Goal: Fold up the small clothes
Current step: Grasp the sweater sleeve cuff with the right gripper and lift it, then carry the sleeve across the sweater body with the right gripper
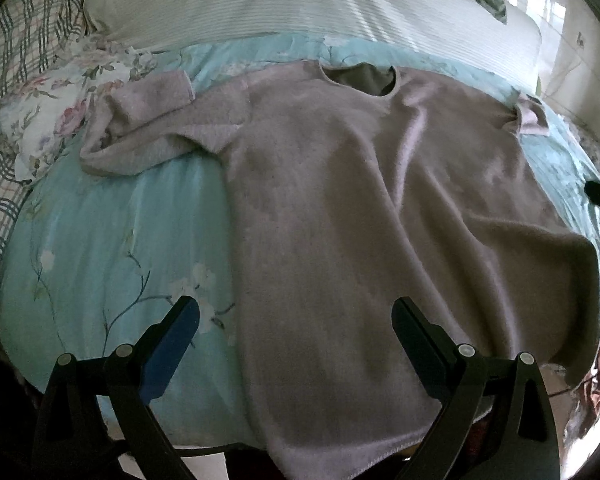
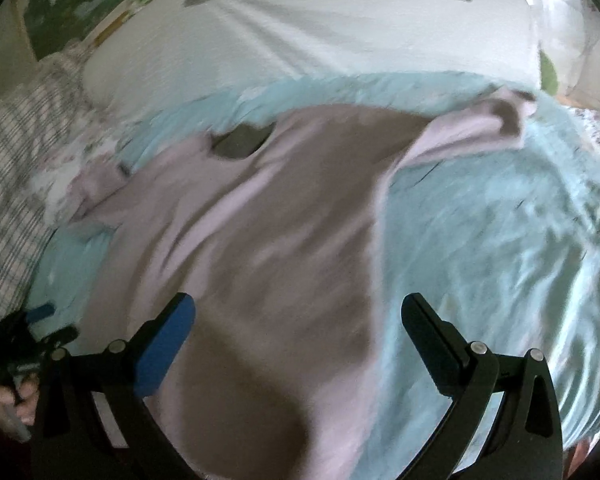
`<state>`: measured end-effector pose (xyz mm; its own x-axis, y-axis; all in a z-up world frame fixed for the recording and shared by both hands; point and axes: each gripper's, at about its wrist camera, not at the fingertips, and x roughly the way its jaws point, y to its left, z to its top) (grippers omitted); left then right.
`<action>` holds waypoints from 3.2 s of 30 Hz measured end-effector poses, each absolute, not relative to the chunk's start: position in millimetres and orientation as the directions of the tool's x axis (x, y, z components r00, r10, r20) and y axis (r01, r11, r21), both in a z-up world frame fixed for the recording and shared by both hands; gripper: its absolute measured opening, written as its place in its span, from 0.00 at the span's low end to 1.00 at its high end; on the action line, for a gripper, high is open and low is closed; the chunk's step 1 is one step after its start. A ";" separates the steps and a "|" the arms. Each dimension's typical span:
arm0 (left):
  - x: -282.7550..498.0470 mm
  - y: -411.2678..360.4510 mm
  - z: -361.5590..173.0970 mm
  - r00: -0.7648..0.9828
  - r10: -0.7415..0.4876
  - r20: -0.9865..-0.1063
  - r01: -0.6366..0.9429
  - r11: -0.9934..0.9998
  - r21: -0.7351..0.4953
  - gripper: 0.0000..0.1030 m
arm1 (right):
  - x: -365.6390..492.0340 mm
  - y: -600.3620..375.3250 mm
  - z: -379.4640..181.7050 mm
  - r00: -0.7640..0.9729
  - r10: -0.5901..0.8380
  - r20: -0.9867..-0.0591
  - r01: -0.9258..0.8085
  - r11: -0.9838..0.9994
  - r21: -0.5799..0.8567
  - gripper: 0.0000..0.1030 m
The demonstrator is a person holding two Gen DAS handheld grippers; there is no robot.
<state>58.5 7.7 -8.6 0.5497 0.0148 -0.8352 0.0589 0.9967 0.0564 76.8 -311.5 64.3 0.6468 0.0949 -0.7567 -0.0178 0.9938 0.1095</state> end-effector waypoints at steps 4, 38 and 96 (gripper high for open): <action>72.6 5.0 -12.2 0.533 0.010 -0.846 0.062 0.997 0.050 0.95 | 118.3 -359.2 72.6 0.676 0.053 -0.735 0.079 0.986 0.144 1.00; 193.8 -27.3 -57.9 0.391 -0.089 -0.916 0.042 0.996 -0.079 0.95 | 402.8 -594.4 59.1 0.595 -0.267 -0.758 0.504 0.859 0.094 0.00; 138.3 6.4 -19.8 0.508 -0.266 -0.819 0.026 0.955 -0.294 0.98 | 327.6 -223.6 57.5 0.577 0.510 -0.638 -0.234 0.852 0.469 0.09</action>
